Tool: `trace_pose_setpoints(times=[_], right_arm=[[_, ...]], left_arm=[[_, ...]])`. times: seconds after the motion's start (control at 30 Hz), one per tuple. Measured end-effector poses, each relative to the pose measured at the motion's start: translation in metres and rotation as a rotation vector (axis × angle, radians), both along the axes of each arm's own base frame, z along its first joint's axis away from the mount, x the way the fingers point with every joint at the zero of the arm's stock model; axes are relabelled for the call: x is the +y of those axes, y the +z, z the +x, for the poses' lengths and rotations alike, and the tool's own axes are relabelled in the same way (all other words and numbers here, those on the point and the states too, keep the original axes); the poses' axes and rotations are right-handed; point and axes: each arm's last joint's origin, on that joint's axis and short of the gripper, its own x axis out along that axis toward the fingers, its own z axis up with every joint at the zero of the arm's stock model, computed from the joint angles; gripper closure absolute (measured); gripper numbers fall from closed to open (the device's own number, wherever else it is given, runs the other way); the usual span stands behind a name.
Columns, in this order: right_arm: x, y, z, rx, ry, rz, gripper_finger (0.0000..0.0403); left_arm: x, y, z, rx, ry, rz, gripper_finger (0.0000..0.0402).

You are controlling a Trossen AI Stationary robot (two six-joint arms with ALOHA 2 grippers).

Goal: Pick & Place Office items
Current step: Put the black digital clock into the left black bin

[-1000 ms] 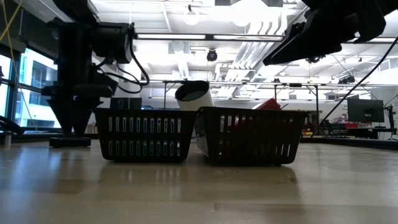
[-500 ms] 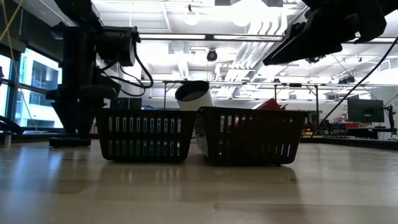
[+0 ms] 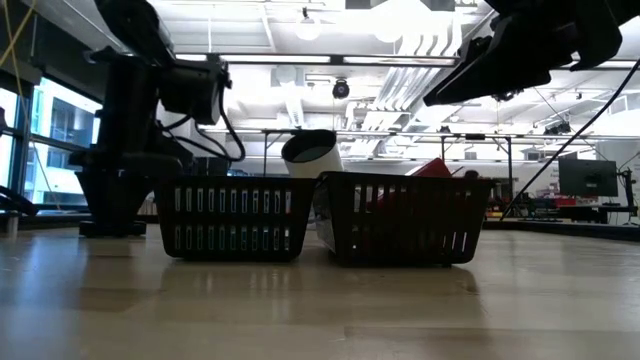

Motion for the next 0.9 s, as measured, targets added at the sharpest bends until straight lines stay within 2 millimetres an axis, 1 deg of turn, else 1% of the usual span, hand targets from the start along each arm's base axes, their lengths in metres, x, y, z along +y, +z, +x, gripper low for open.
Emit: trace_pose_setpoints(times=[0.1,0.23,0.33,0.43,0.6,0.77,0.9], right_arm=[[0.0001,-0.0001,0.0000,0.001,0.003,0.001,0.0209],[0.0001,-0.0001,0.0000,0.001,0.003,0.001,0.0209],[0.0001,-0.0001,0.0000,0.001,0.003,0.001,0.0209],[0.0001,-0.0001,0.0000,0.001,0.003,0.001,0.0209],[0.0001,-0.0001,0.0000,0.002,0.003,0.001,0.0209],[0.0001,-0.0001,-0.0001,0.002,0.003,0.001,0.0209],[-0.0001,0.0001,0.0000,-0.001,-0.001,-0.004,0.0209]], left_arm=[[-0.0001,-0.0054,0.0006,0.030,0.001,-0.012,0.0157],[-0.0001,-0.0070,0.0007,0.038,0.002,-0.014,0.0160],[-0.0001,-0.0073,0.0010,0.036,0.002,-0.015,0.0172],[-0.0002,-0.0075,0.0020,0.025,0.004,-0.018,0.0199],[-0.0002,-0.0081,0.0028,0.014,0.017,-0.017,0.0265],[-0.0019,-0.0082,0.0051,-0.007,0.028,0.003,0.0266],[-0.0047,-0.0046,0.0057,-0.028,0.010,0.058,0.0266]])
